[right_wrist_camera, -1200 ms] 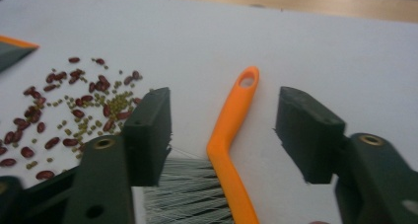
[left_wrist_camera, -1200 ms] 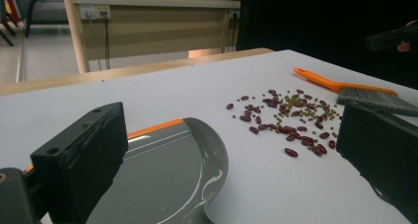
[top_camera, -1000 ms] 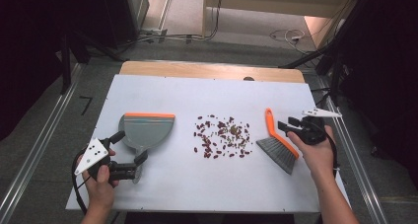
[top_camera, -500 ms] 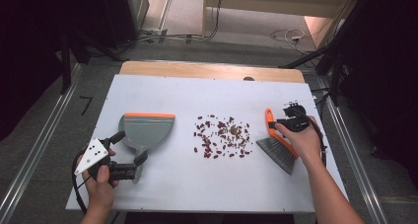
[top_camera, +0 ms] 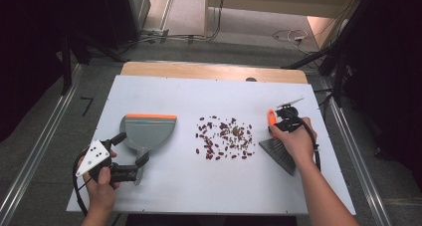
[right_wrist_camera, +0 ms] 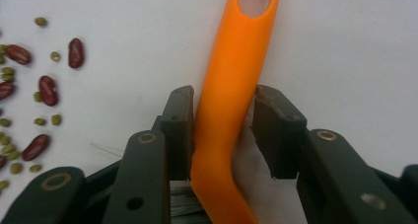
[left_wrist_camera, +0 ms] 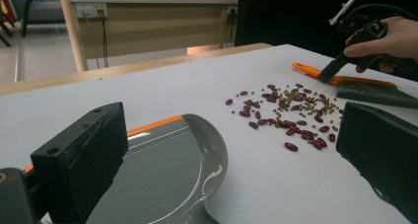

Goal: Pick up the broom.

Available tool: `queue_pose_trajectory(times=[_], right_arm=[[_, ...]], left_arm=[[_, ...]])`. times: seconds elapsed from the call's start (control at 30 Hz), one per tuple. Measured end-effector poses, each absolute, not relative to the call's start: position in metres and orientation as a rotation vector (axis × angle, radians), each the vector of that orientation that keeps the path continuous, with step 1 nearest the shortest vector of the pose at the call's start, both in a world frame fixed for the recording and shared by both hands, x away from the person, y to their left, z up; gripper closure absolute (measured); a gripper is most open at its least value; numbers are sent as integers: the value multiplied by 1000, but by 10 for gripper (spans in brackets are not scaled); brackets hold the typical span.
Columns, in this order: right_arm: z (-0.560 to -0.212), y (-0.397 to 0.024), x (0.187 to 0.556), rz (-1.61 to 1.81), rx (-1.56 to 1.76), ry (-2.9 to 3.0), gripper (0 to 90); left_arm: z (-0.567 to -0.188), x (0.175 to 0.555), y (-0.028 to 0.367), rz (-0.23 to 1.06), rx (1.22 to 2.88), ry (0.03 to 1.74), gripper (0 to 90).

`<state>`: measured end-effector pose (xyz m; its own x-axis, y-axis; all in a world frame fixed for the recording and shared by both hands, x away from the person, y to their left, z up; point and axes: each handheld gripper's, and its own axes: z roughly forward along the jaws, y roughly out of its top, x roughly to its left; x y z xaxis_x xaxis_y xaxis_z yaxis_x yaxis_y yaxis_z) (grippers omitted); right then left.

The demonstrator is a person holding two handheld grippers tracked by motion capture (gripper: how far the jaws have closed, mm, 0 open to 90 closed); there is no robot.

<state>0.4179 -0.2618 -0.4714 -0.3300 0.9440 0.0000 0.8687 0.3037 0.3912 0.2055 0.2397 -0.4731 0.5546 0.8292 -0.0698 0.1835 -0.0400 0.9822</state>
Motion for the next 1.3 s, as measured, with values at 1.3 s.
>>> queue_pose_trajectory(times=[1.3], right_arm=[[-449, -293, 352, 1084, 1475, 2101, 680]], left_arm=[[-467, 201, 225, 688, 1595, 853, 0]])
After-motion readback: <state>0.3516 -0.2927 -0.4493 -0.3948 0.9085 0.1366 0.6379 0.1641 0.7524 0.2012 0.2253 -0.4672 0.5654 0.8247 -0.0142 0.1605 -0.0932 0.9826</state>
